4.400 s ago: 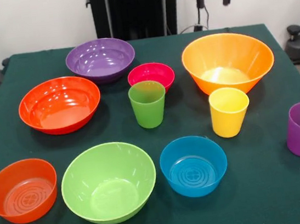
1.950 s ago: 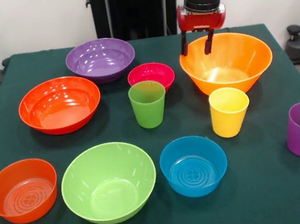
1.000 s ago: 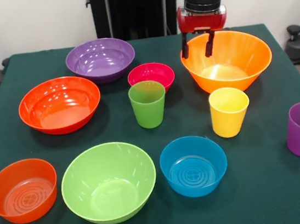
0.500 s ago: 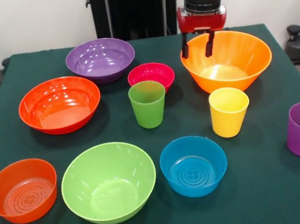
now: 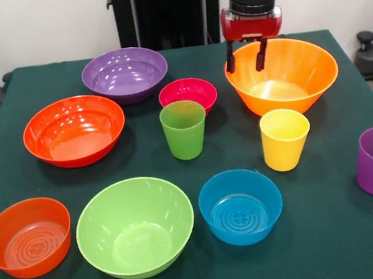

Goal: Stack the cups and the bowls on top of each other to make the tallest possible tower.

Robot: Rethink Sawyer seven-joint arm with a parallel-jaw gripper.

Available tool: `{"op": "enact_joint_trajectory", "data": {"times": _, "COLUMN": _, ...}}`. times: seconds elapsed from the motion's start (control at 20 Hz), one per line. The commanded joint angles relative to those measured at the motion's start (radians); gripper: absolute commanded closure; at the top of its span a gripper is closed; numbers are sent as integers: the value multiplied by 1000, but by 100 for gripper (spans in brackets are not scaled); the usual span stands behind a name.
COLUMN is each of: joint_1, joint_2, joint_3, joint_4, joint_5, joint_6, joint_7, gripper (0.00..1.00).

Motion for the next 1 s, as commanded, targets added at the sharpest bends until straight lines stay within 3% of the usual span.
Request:
{"op": "enact_joint_trajectory", "data": {"times": 0.05, "joint_1": -14, "joint_2": 58, "joint_3": 83, "joint_4": -31, "joint_5": 15, "joint_6": -57, "joint_7": 184, "gripper": 0}}
{"op": "enact_joint_trajectory", "data": {"times": 1.0, "joint_1": 24, "joint_2": 54, "joint_3": 51, "joint_4": -47, "joint_5": 25, "joint_6": -27, "joint_7": 182, "gripper": 0}}
